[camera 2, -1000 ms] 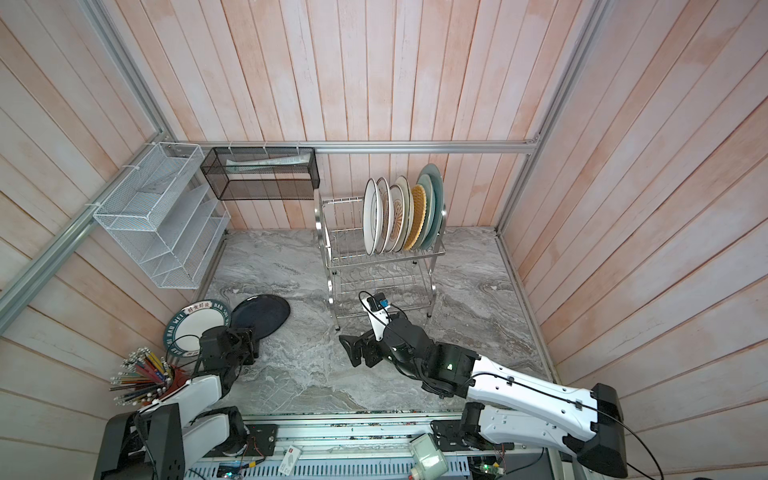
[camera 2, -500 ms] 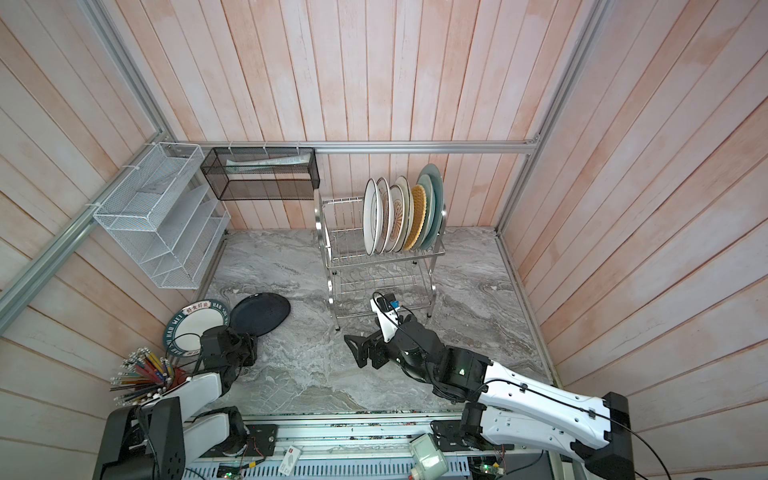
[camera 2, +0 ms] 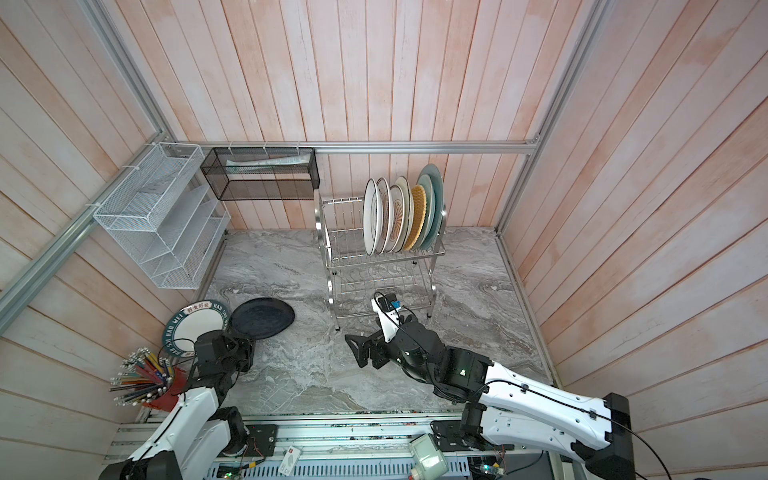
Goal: Load the plates into the dish rack
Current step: 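Grasp the dark blue plate rim with the left gripper and tilt it upright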
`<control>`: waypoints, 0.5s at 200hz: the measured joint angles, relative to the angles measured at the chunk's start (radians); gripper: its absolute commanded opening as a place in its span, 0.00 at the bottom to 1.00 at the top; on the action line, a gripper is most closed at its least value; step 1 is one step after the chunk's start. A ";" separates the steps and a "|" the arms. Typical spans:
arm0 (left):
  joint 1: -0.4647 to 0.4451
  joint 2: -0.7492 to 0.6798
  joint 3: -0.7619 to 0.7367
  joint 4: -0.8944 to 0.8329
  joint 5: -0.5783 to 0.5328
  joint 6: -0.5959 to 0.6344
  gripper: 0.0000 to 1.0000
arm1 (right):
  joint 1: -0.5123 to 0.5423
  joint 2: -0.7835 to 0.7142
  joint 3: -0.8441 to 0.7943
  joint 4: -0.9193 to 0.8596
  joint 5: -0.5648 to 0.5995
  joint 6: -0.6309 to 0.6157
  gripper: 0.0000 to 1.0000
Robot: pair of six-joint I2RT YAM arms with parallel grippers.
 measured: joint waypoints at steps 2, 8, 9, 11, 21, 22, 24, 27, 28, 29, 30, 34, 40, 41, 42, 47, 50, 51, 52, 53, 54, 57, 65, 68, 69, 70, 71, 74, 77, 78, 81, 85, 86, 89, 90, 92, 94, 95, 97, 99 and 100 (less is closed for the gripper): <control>0.000 0.000 0.000 0.000 0.003 0.001 0.00 | 0.000 0.000 0.000 0.000 0.000 0.000 0.98; 0.001 0.000 0.000 0.000 0.011 0.007 0.00 | 0.000 0.002 0.000 0.000 0.000 0.000 0.98; 0.001 0.000 0.000 0.000 0.013 0.008 0.00 | 0.000 0.002 0.000 0.000 0.000 0.000 0.98; 0.001 0.000 0.000 0.000 0.016 0.009 0.00 | 0.000 0.002 0.000 0.000 0.000 0.000 0.98; 0.001 0.000 0.000 0.000 0.034 0.019 0.00 | 0.000 0.004 0.000 0.000 0.002 0.000 0.98; 0.001 0.000 0.000 0.000 0.035 0.020 0.00 | 0.000 0.004 0.000 0.000 0.002 0.000 0.98; 0.001 0.000 0.000 0.000 0.039 0.022 0.00 | 0.000 0.005 0.000 0.000 0.003 0.000 0.98; 0.001 0.000 0.000 0.000 0.045 0.026 0.00 | 0.000 0.005 0.000 0.000 0.003 0.000 0.98; 0.001 0.000 0.000 0.000 0.046 0.027 0.00 | 0.000 0.006 0.000 0.000 0.003 0.000 0.98; 0.001 0.000 0.000 0.000 0.048 0.028 0.00 | 0.000 0.006 0.000 0.000 0.003 0.000 0.98; 0.001 0.000 0.000 -0.001 0.051 0.030 0.00 | 0.000 0.006 0.000 0.000 0.003 0.000 0.98; 0.001 0.000 0.000 0.000 0.059 0.035 0.00 | 0.000 0.008 0.000 0.000 0.004 0.000 0.98; 0.001 -0.003 0.000 -0.002 0.071 0.044 0.00 | 0.000 0.010 0.000 -0.001 0.003 0.000 0.98; 0.001 -0.003 0.000 -0.002 0.072 0.045 0.00 | 0.000 0.011 0.000 -0.001 0.003 0.000 0.98; 0.001 -0.004 0.000 -0.002 0.074 0.046 0.00 | 0.000 0.011 0.000 -0.001 0.003 0.000 0.98; 0.001 -0.008 0.000 -0.004 0.084 0.053 0.00 | -0.002 0.013 0.000 -0.001 0.003 0.000 0.98; 0.001 -0.014 -0.001 -0.006 0.090 0.060 0.00 | -0.002 0.014 0.000 -0.002 0.003 0.000 0.98; 0.001 -0.015 -0.001 -0.007 0.091 0.061 0.00 | -0.002 0.014 0.000 -0.002 0.003 0.000 0.98; 0.001 -0.017 -0.002 -0.008 0.093 0.064 0.00 | -0.002 0.014 0.000 -0.002 0.003 0.000 0.98; 0.001 -0.018 -0.002 -0.009 0.095 0.065 0.00 | -0.003 0.014 0.000 -0.002 0.003 0.000 0.98; 0.001 -0.020 -0.002 -0.010 0.096 0.067 0.00 | -0.003 0.014 0.000 -0.002 0.003 0.000 0.98; 0.001 -0.028 -0.003 -0.012 0.101 0.072 0.00 | -0.005 0.014 0.000 -0.002 0.002 0.000 0.98; 0.001 -0.050 -0.007 -0.019 0.116 0.085 0.00 | -0.012 0.014 0.000 -0.002 -0.002 0.000 0.98; 0.001 -0.063 -0.008 -0.024 0.122 0.090 0.00 | -0.016 0.014 0.000 -0.002 -0.002 0.000 0.98; 0.001 -0.065 -0.009 -0.025 0.123 0.092 0.00 | -0.017 0.014 0.000 -0.002 -0.003 0.000 0.98; 0.001 -0.070 -0.010 -0.027 0.125 0.094 0.00 | -0.019 0.014 0.000 -0.002 -0.005 0.000 0.98; 0.001 -0.072 -0.010 -0.027 0.126 0.095 0.00 | -0.020 0.014 0.000 -0.002 -0.005 0.000 0.98; 0.001 -0.086 -0.011 -0.033 0.132 0.100 0.00 | -0.024 0.014 0.000 -0.002 -0.007 0.000 0.98; 0.001 -0.096 -0.011 -0.037 0.137 0.105 0.00 | -0.028 0.014 0.000 -0.002 -0.010 0.000 0.98; 0.001 -0.098 -0.011 -0.038 0.138 0.105 0.00 | -0.029 0.014 0.000 -0.002 -0.010 0.000 0.98; 0.001 -0.113 -0.011 -0.044 0.143 0.111 0.00 | -0.033 0.014 0.000 -0.002 -0.011 0.000 0.98; 0.001 -0.126 -0.011 -0.049 0.148 0.116 0.00 | -0.040 0.014 -0.001 -0.002 -0.017 0.000 0.98; 0.001 -0.131 -0.011 -0.051 0.150 0.119 0.00 | -0.041 0.014 -0.002 -0.002 -0.017 0.000 0.98; 0.001 -0.142 -0.011 -0.056 0.153 0.123 0.00 | -0.047 0.014 -0.002 -0.002 -0.021 0.000 0.98; 0.001 -0.145 -0.011 -0.056 0.154 0.124 0.00 | -0.048 0.014 -0.002 -0.002 -0.023 0.000 0.98; 0.001 -0.152 -0.011 -0.059 0.157 0.127 0.00 | -0.051 0.014 -0.002 -0.002 -0.026 0.000 0.98; 0.001 -0.161 -0.011 -0.063 0.161 0.129 0.00 | -0.055 0.014 -0.003 -0.002 -0.029 0.000 0.98; 0.001 -0.166 -0.011 -0.066 0.162 0.131 0.00 | -0.057 0.014 -0.003 -0.001 -0.031 0.000 0.98; 0.001 -0.174 -0.011 -0.068 0.164 0.134 0.00 | -0.061 0.015 -0.004 -0.001 -0.035 0.000 0.98; 0.001 -0.181 -0.011 -0.072 0.167 0.136 0.00 | -0.064 0.015 -0.004 -0.001 -0.039 0.000 0.98; 0.001 -0.184 -0.011 -0.073 0.167 0.137 0.00 | -0.065 0.015 -0.004 -0.001 -0.039 0.000 0.98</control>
